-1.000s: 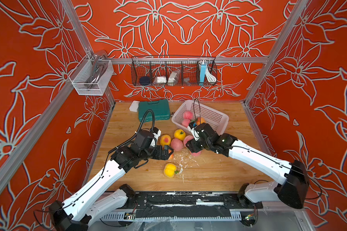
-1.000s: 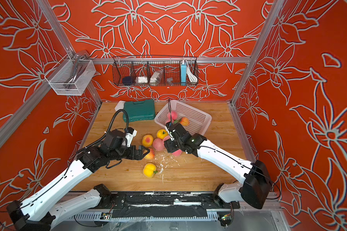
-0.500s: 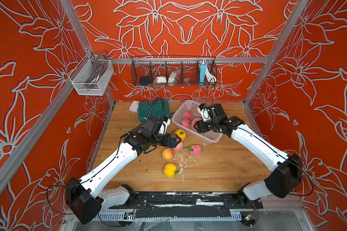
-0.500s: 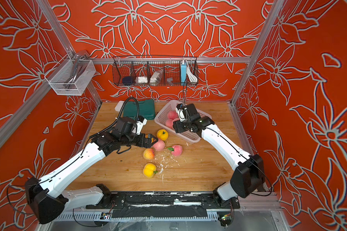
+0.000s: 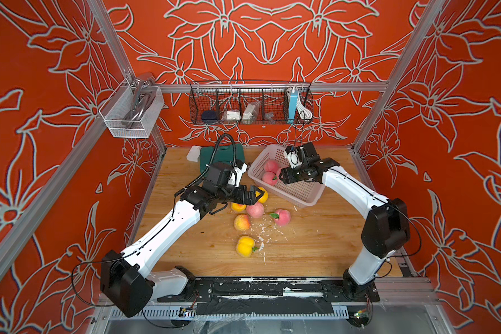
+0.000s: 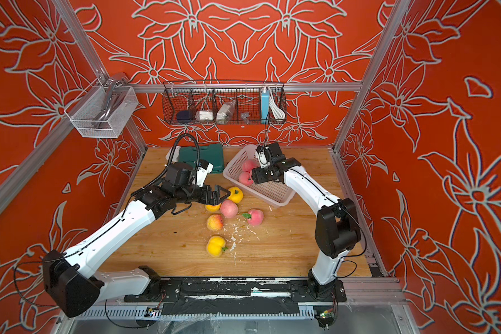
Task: Put the peaches into the basket
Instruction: Place the peach in the basket.
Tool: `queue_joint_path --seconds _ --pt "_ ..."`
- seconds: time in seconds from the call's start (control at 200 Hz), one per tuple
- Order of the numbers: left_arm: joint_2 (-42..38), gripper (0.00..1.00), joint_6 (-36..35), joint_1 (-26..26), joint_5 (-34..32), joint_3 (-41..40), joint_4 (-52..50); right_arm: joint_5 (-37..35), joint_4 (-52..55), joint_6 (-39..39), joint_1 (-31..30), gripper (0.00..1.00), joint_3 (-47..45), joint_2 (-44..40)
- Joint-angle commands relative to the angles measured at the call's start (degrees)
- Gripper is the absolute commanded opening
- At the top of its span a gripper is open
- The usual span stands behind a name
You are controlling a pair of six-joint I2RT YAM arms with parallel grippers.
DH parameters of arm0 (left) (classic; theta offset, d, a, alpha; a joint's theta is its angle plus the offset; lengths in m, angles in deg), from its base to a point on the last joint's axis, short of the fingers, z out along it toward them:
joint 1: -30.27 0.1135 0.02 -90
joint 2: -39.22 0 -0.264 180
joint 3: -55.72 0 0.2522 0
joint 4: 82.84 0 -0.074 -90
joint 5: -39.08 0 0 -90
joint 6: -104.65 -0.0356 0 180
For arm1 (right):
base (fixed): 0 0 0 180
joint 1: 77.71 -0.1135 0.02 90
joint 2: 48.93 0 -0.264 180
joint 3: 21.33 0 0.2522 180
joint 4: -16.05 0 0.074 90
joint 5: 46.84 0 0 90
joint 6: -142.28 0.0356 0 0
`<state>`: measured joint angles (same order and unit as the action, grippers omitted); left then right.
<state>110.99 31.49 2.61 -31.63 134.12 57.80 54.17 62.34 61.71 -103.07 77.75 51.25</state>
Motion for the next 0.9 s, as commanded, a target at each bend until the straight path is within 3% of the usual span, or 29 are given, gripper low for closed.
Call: queue_joint_path --seconds 0.0,0.34,0.891 --pt "0.7 0.99 -0.23 0.39 3.06 0.5 2.38 -0.02 -0.89 -1.21 0.64 0.68 1.24 1.76" --pt "1.5 0.99 1.85 0.5 6.88 -1.02 7.06 -1.17 -3.13 -0.57 1.64 0.68 0.06 5.58" --pt "3.39 0.99 2.75 0.49 6.47 1.19 5.48 -1.4 -4.56 -0.19 2.6 0.68 1.25 11.55"
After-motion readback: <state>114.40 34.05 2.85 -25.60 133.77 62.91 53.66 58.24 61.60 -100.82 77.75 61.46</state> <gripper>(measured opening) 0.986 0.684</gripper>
